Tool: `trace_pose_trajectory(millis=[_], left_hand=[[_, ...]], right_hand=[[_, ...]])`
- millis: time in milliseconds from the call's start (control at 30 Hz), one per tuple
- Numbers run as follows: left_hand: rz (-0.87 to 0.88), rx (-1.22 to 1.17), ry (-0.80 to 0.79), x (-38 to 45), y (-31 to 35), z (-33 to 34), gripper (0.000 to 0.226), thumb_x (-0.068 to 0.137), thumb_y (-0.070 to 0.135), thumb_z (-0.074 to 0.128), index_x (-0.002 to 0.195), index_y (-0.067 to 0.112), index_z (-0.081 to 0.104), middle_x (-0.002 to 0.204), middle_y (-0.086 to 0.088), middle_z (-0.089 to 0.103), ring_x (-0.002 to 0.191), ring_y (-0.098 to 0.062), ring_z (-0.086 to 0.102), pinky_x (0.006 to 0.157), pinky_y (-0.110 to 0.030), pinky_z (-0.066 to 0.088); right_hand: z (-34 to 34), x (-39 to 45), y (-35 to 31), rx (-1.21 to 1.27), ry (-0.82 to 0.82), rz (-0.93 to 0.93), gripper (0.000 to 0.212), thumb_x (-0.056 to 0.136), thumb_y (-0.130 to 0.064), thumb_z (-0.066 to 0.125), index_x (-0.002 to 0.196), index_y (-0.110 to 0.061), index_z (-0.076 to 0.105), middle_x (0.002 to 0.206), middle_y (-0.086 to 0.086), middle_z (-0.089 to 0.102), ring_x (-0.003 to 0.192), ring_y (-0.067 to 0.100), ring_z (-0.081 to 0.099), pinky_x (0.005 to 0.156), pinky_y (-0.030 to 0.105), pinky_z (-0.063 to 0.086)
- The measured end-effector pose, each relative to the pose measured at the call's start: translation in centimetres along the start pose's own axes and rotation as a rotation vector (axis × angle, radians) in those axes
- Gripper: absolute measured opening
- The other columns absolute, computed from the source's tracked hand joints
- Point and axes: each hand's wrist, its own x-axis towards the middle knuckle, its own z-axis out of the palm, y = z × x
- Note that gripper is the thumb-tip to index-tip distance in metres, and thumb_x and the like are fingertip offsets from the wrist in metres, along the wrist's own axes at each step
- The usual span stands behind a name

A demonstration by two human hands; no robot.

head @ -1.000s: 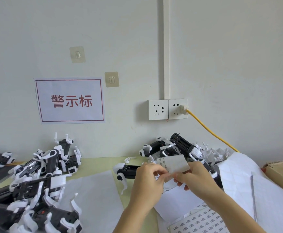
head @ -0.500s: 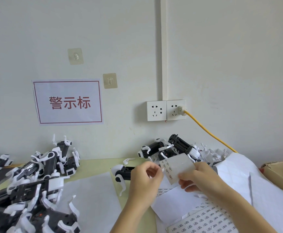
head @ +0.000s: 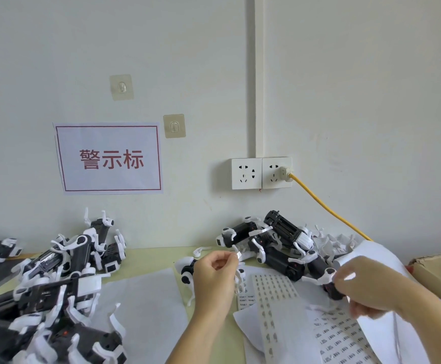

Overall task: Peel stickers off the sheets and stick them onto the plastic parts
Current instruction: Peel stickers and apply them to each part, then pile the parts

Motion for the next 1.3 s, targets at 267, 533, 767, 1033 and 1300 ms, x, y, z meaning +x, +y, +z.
trace_pose_trajectory(millis=[267,533,767,1033,1300], left_hand=[[-0.083,-0.05,0.02,0.0,0.0,0.2,0.009,0.089,0.003,0.067,0.081,0.0,0.071,0.056,0.002,0.06,0.046,-0.006,0.051,0.045,-0.015,0.04],[-0.099,-0.06,0.044,0.0,-0.2,0.1,0.01,0.089,0.006,0.067,0.08,0.004,0.071,0.053,0.005,0.059,0.046,-0.002,0.052,0.046,-0.013,0.042],[-0.147,-0.074,0.02,-0.1,-0.2,0.0,0.014,0.091,0.005,0.062,0.079,0.001,0.069,0.055,0.002,0.058,0.049,-0.007,0.051,0.047,-0.017,0.042],[-0.182,-0.196,-0.091,0.1,0.6,0.0,0.022,0.09,0.008,0.064,0.073,0.008,0.078,0.069,-0.006,0.068,0.054,-0.017,0.053,0.048,-0.027,0.039],[0.363,0.858,-0.006,2.4,-1.0,-3.7,0.068,0.073,-0.012,0.047,0.123,0.033,0.057,0.116,0.024,0.05,0.13,-0.006,0.04,0.104,-0.027,0.027]], right_hand=[[5.4,-1.7,-7.8,0.388,0.071,-0.558,0.043,0.095,-0.01,0.049,0.124,-0.041,0.06,0.051,0.0,0.06,0.04,0.008,0.047,0.044,0.019,0.042],[8.4,-1.1,-8.9,0.368,0.062,-0.616,0.061,0.09,-0.008,0.045,0.137,-0.047,0.05,0.058,0.006,0.05,0.049,0.014,0.038,0.053,0.027,0.04],[8.4,-1.6,-9.1,0.439,-0.05,-0.644,0.067,0.086,-0.006,0.043,0.112,-0.068,0.043,0.056,-0.001,0.059,0.044,0.009,0.049,0.049,0.022,0.044],[8.6,-0.7,-8.8,0.49,0.056,-0.594,0.063,0.088,-0.001,0.043,0.137,-0.041,0.048,0.051,0.0,0.056,0.044,0.014,0.046,0.048,0.024,0.043],[7.9,0.3,-7.4,0.614,0.212,-0.429,0.014,0.097,-0.01,0.049,0.101,-0.021,0.057,0.057,0.01,0.047,0.049,0.018,0.041,0.043,0.017,0.041]])
